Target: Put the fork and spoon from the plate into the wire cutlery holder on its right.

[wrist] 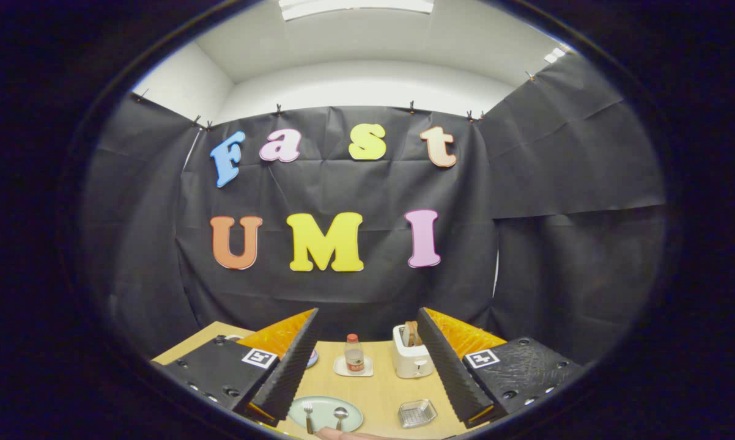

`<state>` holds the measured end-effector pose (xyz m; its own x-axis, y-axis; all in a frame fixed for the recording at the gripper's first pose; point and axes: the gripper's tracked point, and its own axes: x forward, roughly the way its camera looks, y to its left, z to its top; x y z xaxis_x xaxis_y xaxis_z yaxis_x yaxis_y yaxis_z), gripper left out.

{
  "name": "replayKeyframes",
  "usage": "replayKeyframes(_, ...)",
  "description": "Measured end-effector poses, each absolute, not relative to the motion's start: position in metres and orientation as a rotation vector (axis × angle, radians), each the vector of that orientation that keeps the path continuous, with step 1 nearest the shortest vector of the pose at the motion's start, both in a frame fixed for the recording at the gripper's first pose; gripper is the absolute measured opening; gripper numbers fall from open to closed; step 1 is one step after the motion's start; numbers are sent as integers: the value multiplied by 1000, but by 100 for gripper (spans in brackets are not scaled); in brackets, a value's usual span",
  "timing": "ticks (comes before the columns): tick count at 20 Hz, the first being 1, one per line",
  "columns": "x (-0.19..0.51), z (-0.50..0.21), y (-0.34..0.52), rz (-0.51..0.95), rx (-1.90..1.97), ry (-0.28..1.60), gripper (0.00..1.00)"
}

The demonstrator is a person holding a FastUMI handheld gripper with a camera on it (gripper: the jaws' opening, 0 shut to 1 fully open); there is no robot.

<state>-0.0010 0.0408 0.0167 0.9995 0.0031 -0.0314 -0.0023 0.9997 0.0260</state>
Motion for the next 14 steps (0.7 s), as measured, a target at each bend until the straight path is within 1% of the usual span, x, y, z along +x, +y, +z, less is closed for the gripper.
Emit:
replayKeyframes(5, -1, 19, 37, -9, 8, 24, 96)
replayKeyframes(11, 5, -11, 40, -3, 5, 93, 96)
replayKeyframes(14, 15, -39, 47, 11, -11, 134, 96)
